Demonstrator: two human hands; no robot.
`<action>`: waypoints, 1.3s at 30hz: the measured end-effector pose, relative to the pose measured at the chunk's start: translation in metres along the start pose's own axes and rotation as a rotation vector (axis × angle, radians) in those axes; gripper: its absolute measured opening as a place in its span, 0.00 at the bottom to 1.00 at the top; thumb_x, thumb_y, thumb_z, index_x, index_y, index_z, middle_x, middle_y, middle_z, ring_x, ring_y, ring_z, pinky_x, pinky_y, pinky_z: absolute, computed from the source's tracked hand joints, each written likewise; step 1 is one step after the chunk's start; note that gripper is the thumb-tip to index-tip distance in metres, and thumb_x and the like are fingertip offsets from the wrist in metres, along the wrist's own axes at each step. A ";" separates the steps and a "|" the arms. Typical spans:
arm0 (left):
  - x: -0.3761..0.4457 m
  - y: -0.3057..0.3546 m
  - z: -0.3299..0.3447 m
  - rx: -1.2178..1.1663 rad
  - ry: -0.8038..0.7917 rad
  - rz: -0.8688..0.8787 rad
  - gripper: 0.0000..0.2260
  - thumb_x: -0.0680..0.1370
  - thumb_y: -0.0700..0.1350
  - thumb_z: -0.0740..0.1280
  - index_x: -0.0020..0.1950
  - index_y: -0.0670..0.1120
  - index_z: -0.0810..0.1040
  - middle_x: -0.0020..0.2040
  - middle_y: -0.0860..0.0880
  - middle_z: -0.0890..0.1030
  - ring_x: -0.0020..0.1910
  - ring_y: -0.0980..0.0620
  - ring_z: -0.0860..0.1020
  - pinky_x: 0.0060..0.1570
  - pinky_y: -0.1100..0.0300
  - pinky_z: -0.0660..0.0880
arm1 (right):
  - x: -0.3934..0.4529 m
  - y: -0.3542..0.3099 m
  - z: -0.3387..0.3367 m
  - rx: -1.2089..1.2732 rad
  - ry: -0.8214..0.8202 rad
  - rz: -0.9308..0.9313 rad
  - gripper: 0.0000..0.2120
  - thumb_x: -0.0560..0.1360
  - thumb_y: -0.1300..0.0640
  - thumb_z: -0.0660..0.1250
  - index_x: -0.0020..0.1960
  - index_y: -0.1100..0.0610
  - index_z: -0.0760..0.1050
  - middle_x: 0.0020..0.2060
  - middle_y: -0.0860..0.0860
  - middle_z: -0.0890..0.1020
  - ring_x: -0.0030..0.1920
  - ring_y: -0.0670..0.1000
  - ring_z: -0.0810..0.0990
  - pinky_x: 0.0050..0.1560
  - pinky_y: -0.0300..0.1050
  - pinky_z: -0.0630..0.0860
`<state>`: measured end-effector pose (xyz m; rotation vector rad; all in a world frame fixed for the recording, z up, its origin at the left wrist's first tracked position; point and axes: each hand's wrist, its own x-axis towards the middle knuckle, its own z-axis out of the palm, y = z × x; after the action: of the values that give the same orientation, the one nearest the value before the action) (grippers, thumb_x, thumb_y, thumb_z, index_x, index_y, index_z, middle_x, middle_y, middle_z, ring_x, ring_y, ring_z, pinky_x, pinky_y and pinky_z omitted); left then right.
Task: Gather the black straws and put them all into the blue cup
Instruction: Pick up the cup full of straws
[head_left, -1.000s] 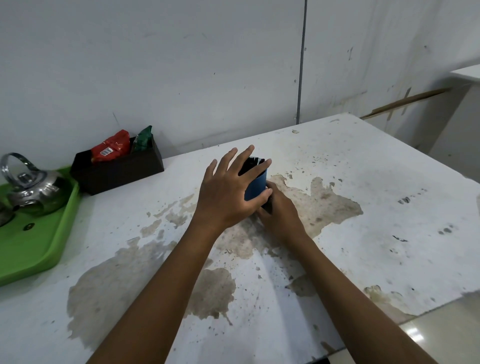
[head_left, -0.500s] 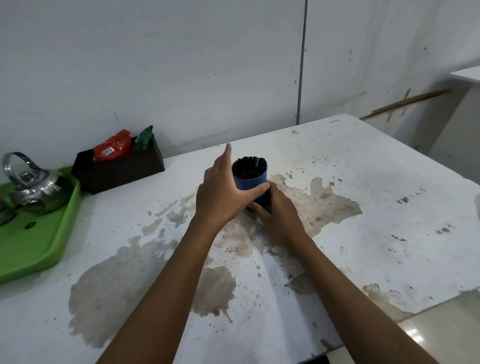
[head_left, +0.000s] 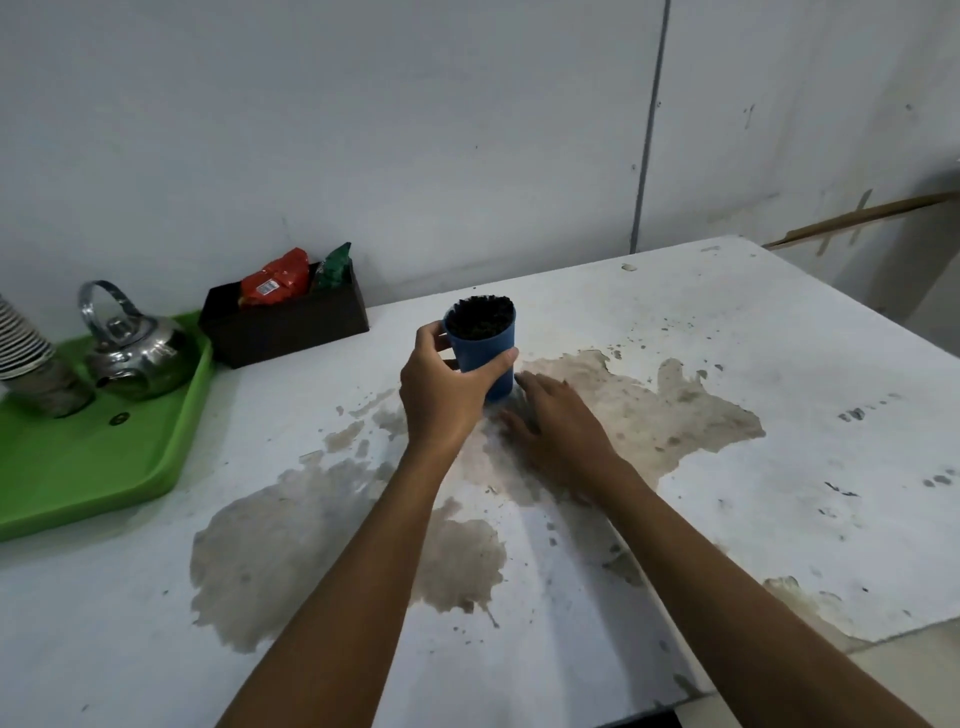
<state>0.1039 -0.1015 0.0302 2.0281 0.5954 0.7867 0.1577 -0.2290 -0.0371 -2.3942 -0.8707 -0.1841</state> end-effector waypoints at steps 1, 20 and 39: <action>0.004 -0.005 -0.010 0.009 0.023 -0.005 0.35 0.62 0.60 0.80 0.64 0.50 0.73 0.56 0.54 0.80 0.46 0.54 0.81 0.44 0.60 0.78 | 0.004 -0.008 0.005 -0.037 -0.028 -0.019 0.25 0.80 0.46 0.59 0.72 0.58 0.65 0.69 0.56 0.73 0.69 0.56 0.70 0.70 0.53 0.64; 0.128 -0.127 -0.146 0.145 0.304 -0.286 0.36 0.67 0.53 0.79 0.68 0.40 0.68 0.67 0.43 0.75 0.64 0.43 0.76 0.61 0.50 0.74 | 0.045 -0.080 0.082 -0.076 -0.179 -0.100 0.26 0.81 0.49 0.49 0.77 0.56 0.57 0.77 0.51 0.60 0.78 0.50 0.53 0.76 0.47 0.47; 0.080 -0.121 -0.135 0.362 0.460 -0.139 0.33 0.76 0.49 0.68 0.78 0.43 0.60 0.75 0.43 0.66 0.72 0.42 0.66 0.65 0.48 0.70 | 0.045 -0.087 0.073 -0.148 -0.246 -0.090 0.28 0.81 0.43 0.48 0.77 0.55 0.57 0.77 0.52 0.60 0.78 0.52 0.54 0.76 0.51 0.51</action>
<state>0.0481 0.0876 0.0109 2.1011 1.2000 1.1361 0.1334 -0.1096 -0.0414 -2.5534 -1.1136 0.0137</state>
